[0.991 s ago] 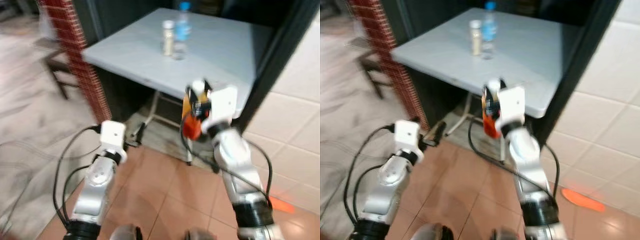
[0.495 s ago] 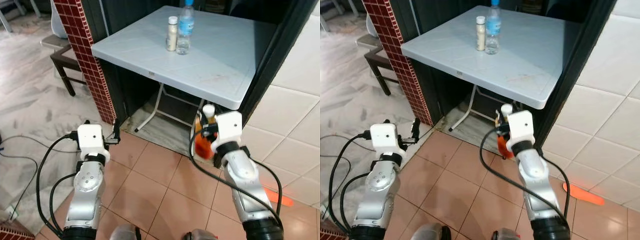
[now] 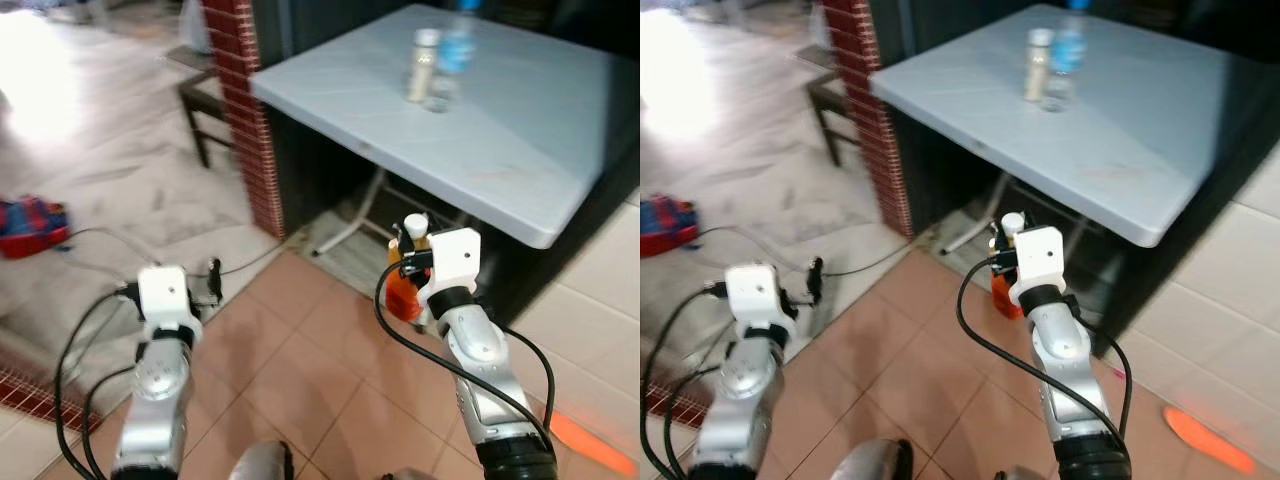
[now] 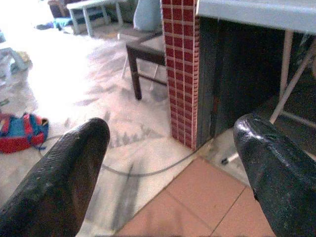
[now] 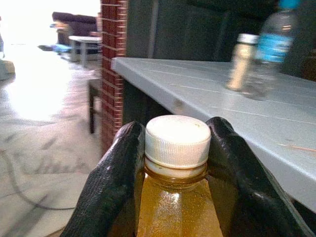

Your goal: Restocking fridge

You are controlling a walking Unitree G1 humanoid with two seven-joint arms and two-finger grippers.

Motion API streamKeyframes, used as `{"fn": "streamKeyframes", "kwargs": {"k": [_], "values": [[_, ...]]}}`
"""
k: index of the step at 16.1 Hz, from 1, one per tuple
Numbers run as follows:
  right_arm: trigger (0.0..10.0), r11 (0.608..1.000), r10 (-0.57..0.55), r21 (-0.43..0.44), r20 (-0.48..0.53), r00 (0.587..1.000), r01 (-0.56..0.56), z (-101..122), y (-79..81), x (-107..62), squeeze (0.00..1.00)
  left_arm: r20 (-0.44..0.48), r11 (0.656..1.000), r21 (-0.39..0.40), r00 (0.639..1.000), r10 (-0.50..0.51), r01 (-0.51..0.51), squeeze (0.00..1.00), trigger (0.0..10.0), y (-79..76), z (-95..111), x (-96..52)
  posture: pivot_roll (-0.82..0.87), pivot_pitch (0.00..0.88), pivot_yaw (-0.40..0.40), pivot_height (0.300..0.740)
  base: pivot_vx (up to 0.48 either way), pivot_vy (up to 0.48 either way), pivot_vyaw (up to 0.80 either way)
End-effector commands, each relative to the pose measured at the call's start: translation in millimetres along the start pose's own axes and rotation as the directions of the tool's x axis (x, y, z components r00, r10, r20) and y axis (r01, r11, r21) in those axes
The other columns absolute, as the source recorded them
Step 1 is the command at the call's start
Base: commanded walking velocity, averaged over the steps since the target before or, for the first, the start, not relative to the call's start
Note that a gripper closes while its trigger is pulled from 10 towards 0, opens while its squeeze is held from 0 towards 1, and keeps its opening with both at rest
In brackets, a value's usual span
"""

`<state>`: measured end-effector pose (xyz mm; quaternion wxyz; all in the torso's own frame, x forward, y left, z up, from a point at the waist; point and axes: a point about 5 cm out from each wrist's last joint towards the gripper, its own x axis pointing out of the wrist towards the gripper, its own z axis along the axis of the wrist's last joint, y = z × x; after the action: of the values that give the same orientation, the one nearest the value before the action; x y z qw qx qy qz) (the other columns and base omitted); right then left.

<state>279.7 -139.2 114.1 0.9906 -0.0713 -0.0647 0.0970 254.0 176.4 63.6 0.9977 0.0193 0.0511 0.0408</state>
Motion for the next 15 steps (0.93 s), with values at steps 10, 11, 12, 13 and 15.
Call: {"fn": "streamKeyframes", "kwargs": {"k": [10, 11, 12, 13, 15], "values": [[10.0, 0.999, 0.041, -0.002, 0.054, 0.998, -0.041, 7, 1.3, 11.4, 0.00, 0.038, 1.000, 0.009, 0.999, -0.028, 0.028, 0.00, 10.0, -10.6, 7, 2.5, 0.06, 0.000, 0.026, 0.740, 0.000, 0.000, 0.80], [10.0, 0.999, 0.049, -0.005, 0.060, 0.997, -0.048, 10, 0.9, 14.5, 0.00, 0.060, 1.000, 0.009, 0.998, -0.021, 0.021, 0.00, 10.0, -11.8, 13, 5.9, 0.06, 0.000, 0.014, 0.740, 0.000, 0.000, 0.80], [10.0, 0.999, 0.052, -0.006, 0.065, 0.997, -0.051, 11, 1.2, 16.4, 0.00, 0.078, 1.000, 0.013, 0.997, -0.016, 0.016, 0.00, 10.0, -11.4, 18, 7.9, 0.06, 0.000, 0.014, 0.740, 0.000, 0.000, 0.80], [10.0, 0.999, 0.050, -0.004, 0.066, 0.997, -0.050, 12, 2.3, 16.9, 0.00, 0.086, 1.000, 0.019, 0.996, -0.018, 0.016, 0.00, 10.0, -9.7, 20, 8.0, 0.06, 0.010, 0.017, 0.740, 0.000, 0.000, 0.80], [10.0, 0.999, 0.045, 0.007, 0.066, 0.997, -0.046, 11, 5.0, 15.4, 0.00, 0.087, 1.000, 0.025, 0.996, -0.019, 0.017, 0.00, 10.0, -7.1, 21, 7.1, 0.06, 0.030, 0.021, 0.740, 0.000, 0.000, 0.80]]}}
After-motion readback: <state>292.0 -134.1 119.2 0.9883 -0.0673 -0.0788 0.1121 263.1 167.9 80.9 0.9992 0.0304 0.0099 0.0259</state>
